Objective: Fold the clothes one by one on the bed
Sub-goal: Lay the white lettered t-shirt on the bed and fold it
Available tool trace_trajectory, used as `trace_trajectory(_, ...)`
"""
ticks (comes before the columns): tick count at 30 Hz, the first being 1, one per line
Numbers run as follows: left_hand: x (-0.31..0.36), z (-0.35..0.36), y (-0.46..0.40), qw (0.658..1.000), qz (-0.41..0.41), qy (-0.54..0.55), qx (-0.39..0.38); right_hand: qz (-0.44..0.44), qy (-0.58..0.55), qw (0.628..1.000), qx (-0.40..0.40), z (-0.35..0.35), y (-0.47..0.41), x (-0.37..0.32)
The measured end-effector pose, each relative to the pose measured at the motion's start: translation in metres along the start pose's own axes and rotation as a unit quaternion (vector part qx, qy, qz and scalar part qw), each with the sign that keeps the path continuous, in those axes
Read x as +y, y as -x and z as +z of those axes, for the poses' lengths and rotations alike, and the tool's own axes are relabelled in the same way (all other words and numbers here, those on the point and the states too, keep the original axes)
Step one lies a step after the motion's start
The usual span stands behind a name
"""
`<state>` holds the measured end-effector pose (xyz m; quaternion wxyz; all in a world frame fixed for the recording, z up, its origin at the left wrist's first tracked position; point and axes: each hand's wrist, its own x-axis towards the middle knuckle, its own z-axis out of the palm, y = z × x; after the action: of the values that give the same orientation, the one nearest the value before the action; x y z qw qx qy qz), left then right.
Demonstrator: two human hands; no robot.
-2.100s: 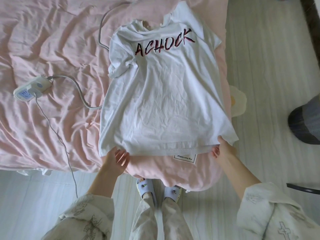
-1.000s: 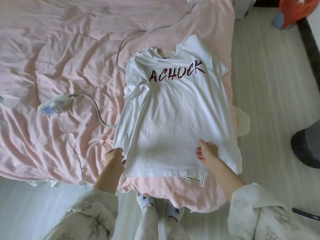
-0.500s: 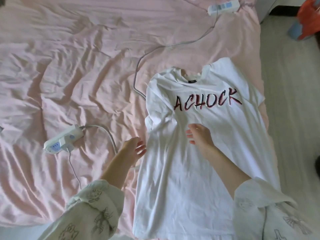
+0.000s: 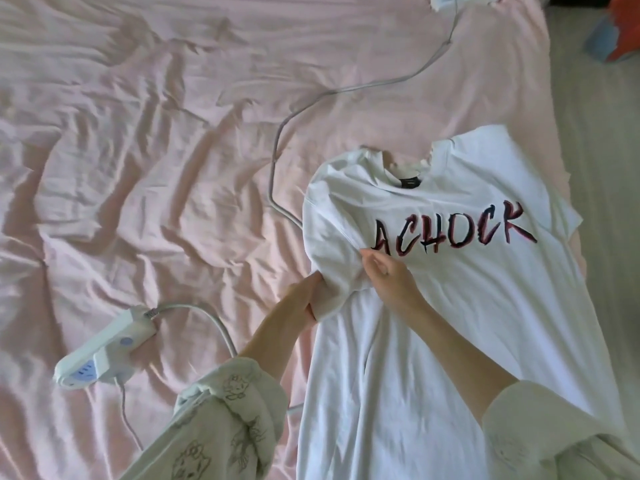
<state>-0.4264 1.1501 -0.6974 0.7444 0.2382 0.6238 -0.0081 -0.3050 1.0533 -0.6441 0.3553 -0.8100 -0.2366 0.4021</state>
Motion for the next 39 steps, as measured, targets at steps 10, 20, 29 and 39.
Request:
trace_trajectory(10,0.067,-0.046,0.043,0.951,0.210,0.105,0.199,0.000,0.035,0.998,-0.055,0.020,-0.020,-0.030)
trace_trajectory(20,0.087,-0.123,0.032,0.962,0.175,0.051,0.204,-0.095,0.257,0.953,-0.127,0.075,-0.034,-0.052)
trace_trajectory(29,0.079,-0.118,0.022,0.927,0.255,-0.159,0.224,-0.074,0.280,0.944,-0.161,0.072,-0.051,-0.039)
trace_trajectory(39,0.065,-0.017,0.057,0.738,0.414,-0.528,0.073,0.198,-0.227,0.953,-0.027,0.017,-0.049,-0.027)
